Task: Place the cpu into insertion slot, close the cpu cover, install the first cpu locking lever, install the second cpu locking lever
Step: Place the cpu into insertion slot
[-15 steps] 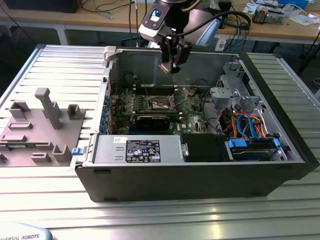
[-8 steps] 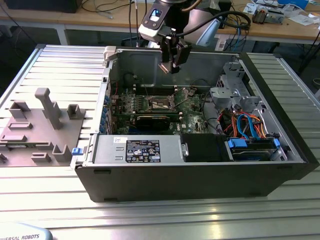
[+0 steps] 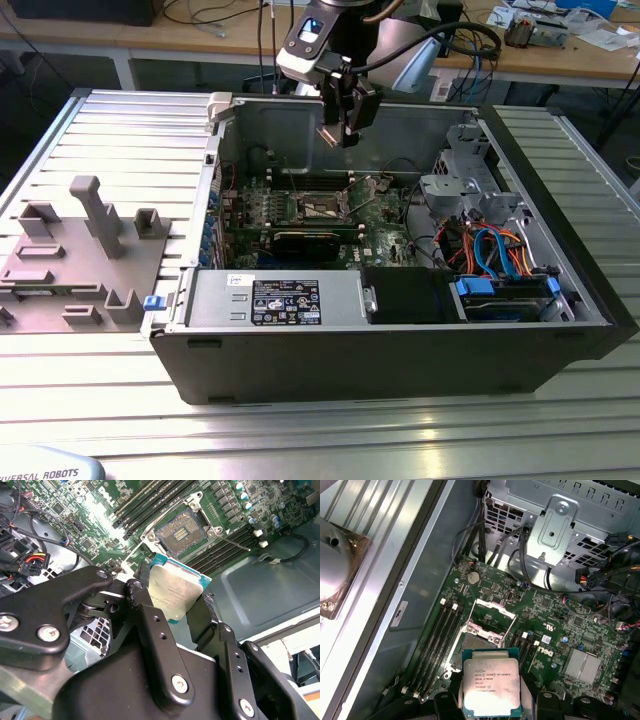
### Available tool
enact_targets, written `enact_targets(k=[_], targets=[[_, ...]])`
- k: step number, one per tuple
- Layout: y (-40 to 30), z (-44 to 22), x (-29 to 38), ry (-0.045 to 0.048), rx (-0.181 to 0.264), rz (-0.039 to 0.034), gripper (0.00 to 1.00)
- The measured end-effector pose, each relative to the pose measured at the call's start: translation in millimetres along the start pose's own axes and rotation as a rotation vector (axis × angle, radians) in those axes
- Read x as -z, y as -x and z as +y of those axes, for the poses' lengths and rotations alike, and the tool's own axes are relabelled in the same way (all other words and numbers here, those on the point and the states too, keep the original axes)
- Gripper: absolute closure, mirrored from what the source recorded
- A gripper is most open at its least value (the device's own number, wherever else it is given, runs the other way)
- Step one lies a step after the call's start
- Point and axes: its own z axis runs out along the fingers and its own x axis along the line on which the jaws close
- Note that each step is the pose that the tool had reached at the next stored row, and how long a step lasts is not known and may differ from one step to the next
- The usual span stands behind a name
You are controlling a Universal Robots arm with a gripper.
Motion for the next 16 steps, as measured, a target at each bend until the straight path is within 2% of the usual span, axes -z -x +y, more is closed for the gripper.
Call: enact_targets(k=[16], targets=[[0.0,0.0,0.0,0.0003,-0.015,-0.0013,0.46]])
